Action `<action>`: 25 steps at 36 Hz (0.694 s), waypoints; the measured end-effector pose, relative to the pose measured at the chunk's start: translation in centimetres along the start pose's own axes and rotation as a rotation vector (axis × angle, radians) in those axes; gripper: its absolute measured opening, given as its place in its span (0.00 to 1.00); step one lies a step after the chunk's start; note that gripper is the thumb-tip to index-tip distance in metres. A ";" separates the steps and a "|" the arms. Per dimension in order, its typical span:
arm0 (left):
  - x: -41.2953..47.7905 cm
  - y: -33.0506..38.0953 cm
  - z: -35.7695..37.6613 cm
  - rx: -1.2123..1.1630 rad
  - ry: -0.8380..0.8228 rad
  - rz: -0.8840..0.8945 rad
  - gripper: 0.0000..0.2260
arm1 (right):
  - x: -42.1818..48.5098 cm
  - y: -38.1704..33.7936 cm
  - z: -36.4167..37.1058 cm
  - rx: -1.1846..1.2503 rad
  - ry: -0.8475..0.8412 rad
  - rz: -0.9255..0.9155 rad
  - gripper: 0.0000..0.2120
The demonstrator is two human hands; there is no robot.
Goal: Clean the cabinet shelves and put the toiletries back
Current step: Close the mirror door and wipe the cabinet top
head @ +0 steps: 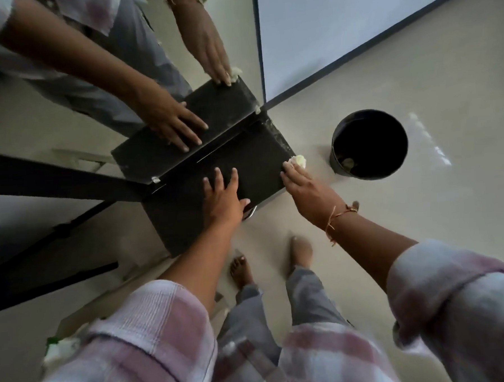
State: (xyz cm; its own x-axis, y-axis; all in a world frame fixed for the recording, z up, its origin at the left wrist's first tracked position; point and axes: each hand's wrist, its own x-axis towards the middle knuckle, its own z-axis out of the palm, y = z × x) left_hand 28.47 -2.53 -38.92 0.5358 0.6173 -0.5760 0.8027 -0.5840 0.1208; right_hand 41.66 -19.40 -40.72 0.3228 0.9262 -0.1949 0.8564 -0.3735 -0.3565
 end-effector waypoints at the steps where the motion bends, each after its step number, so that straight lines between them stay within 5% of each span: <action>1: 0.1 0.0 0.2 0.015 0.004 -0.007 0.36 | 0.1 0.3 -0.1 -0.015 -0.012 -0.019 0.27; 9: 0.8 0.2 0.3 -0.060 0.059 -0.046 0.37 | 7.5 2.5 -3.2 0.063 -0.046 -0.042 0.25; 15: 1.1 0.3 0.2 -0.072 0.069 -0.044 0.37 | 13.1 3.0 -4.0 0.122 0.152 0.040 0.18; 25: 0.7 0.5 -0.2 -0.124 0.063 -0.038 0.35 | 7.2 2.2 -2.6 0.103 0.211 0.038 0.12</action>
State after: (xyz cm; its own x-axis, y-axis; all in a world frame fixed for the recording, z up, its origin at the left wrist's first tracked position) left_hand 29.25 -2.30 -39.11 0.5170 0.6718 -0.5304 0.8466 -0.4928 0.2010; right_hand 46.87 -13.43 -40.56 0.4404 0.8976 -0.0190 0.7996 -0.4017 -0.4464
